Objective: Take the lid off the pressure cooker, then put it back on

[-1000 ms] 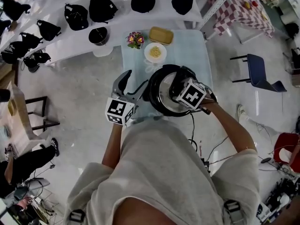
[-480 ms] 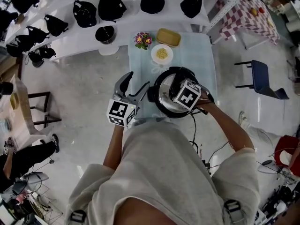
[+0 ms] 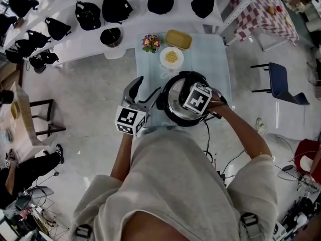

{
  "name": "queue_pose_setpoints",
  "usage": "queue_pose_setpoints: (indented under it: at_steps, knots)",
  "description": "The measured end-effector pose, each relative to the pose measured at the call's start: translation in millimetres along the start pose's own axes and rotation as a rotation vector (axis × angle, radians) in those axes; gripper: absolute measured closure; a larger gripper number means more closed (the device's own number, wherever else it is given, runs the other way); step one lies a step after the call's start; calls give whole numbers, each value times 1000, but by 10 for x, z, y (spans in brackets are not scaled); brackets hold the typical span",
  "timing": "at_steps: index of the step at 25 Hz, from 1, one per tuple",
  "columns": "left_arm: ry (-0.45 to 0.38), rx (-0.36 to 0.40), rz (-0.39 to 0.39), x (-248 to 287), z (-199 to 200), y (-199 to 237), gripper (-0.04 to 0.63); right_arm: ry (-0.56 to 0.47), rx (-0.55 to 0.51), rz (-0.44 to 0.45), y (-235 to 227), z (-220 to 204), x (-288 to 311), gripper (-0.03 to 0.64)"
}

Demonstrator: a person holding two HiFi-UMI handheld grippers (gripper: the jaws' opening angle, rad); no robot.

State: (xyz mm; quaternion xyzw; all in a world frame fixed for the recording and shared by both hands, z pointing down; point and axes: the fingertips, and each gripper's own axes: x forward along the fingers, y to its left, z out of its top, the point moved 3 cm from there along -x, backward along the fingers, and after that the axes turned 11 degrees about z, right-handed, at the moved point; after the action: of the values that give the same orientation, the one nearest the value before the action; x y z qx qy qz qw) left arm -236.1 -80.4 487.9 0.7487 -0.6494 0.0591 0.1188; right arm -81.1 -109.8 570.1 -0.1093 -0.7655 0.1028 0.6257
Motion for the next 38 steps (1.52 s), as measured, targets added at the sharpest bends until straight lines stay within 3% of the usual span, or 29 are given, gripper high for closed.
queue_pose_setpoints:
  at_steps: [7, 21, 38]
  knots:
    - [3, 2, -4, 32, -10, -10, 287, 29, -48, 18, 12, -20, 14, 342]
    - [3, -13, 30, 7, -26, 81, 287, 221, -470, 84, 178, -45, 90, 339]
    - [2, -7, 38, 37, -15, 59, 287, 164, -472, 79, 175, -55, 34, 325]
